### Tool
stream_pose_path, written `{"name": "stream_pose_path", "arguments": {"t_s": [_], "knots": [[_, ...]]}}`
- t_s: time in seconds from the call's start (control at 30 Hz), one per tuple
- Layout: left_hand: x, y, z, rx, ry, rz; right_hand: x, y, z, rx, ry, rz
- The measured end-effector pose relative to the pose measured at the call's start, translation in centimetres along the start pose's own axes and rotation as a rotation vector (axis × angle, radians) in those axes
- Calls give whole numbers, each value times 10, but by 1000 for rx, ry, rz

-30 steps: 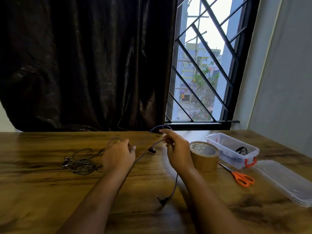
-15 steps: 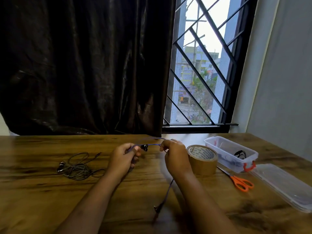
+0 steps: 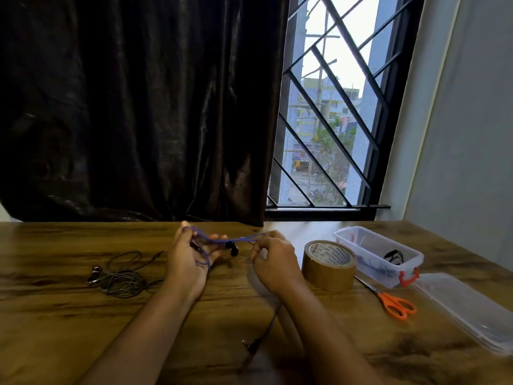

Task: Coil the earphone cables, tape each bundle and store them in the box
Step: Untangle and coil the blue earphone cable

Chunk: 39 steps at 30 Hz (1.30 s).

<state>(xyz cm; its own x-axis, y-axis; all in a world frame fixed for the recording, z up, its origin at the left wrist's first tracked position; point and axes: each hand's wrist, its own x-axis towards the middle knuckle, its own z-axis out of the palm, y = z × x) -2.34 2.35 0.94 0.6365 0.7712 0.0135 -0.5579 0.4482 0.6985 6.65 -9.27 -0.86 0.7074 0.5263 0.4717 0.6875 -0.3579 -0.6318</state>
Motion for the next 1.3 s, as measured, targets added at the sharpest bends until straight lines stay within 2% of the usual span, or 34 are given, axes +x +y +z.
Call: {"name": "stream_pose_path", "arguments": {"t_s": [0.1,0.17,0.23,0.3,0.37,0.47,0.57,0.67,0.77,0.93,1.0,1.07,1.1,1.17,1.23,1.3], "knots": [[5,2,-5,145,71,73,1,-5,-2,128,10,-12],[8,-1,-9,278,88,114,4,-5,-7,363,85,8],[9,-2,-10,361,78,132,5,-4,-11,618,79,84],[7,-1,-9,481,58,181,7,-1,-13,727,122,159],[7,-1,-10,643,7,275,8,0,-15,786,188,212],[7,-2,-17,1000,-178,451,8,-3,-19,882,196,224],[2,-8,-16,1395,-363,504,9,1,-19,747,274,134],[-3,-11,-13,1578,-462,571,7,3,-17,470,356,89],[-1,-11,-19,1603,-472,575,2,5,-17,319,450,88],[7,-11,-25,1650,-486,617,6,-1,-22,336,519,114],[12,-13,-28,1523,-403,606,8,-4,-21,318,541,100],[17,-12,-32,1417,-223,602,9,-4,-20,273,507,127],[18,-10,-33,1423,-108,599,11,-3,-21,312,458,166],[21,-5,-36,1425,89,583,11,-6,-27,662,330,245],[20,-4,-36,1443,145,570,10,-11,-32,1152,161,286],[19,-7,-35,1513,139,585,6,-16,-35,1419,44,272]]}}
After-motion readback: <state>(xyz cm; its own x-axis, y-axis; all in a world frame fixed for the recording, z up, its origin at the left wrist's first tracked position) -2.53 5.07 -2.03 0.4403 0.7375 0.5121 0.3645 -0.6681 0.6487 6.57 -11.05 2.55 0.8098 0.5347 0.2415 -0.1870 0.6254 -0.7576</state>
